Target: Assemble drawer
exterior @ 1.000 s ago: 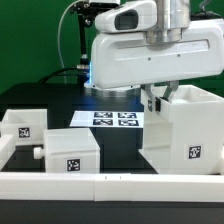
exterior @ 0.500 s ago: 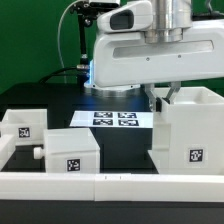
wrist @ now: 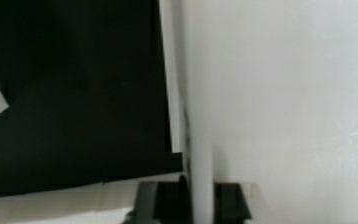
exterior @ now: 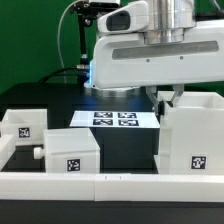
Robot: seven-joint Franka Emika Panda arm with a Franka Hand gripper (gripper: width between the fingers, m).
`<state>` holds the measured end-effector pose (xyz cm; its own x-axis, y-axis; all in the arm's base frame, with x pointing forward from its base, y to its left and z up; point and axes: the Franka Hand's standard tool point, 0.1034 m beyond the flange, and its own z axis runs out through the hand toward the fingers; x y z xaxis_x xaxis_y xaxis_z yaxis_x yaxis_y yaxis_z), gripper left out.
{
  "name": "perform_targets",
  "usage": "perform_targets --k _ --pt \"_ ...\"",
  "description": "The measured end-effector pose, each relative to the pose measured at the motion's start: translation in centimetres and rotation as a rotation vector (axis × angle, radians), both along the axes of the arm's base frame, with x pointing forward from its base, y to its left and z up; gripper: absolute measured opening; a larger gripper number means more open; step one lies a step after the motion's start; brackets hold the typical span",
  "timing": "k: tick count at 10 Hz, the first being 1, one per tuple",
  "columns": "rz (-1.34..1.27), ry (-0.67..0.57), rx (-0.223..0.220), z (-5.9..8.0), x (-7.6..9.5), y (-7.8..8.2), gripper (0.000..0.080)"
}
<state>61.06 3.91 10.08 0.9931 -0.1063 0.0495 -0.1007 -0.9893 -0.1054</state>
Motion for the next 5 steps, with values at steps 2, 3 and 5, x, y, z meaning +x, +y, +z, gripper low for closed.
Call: perform_targets --k 2,3,5 --pt "0.015 -0.040 -0.016 0.03 0.55 0.25 0.0036" --pt "0.033 -0.045 -0.027 0.08 0.63 0.32 0.0036" --pt "0.077 -0.078 -0.059 0.29 1.18 0.50 0.0036"
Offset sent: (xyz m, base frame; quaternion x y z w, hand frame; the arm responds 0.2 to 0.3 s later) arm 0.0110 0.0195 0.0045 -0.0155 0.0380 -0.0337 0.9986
